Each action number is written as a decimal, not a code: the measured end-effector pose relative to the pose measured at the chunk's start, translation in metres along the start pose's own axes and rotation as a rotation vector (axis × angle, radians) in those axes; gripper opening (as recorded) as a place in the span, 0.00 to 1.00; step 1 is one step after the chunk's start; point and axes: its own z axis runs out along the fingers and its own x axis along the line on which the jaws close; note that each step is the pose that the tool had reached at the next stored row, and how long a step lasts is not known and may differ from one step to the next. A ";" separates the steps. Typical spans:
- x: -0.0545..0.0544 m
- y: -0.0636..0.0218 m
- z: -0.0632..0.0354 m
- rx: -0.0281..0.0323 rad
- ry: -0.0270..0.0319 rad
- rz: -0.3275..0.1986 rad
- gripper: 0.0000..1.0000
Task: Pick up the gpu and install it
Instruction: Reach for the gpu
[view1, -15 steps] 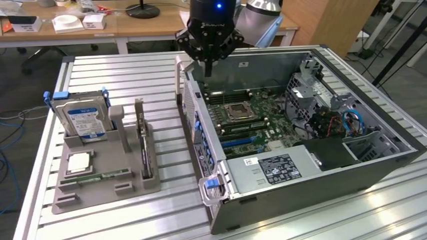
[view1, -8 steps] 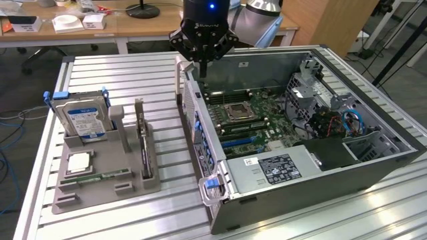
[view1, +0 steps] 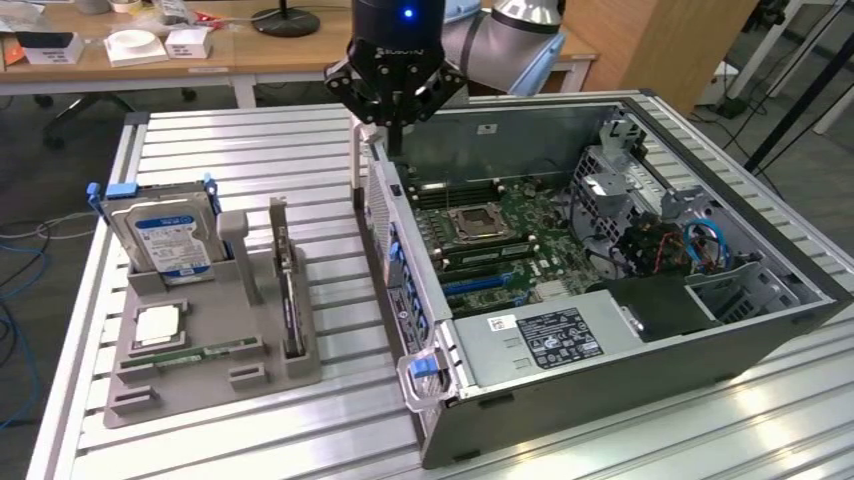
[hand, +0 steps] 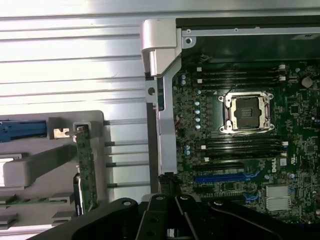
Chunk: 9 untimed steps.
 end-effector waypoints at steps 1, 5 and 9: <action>0.001 -0.0001 0.0001 0.0000 0.0000 0.000 0.11; 0.006 -0.0005 0.0003 0.0000 0.0000 0.000 0.11; 0.011 -0.0009 0.0005 0.0000 0.0000 0.000 0.11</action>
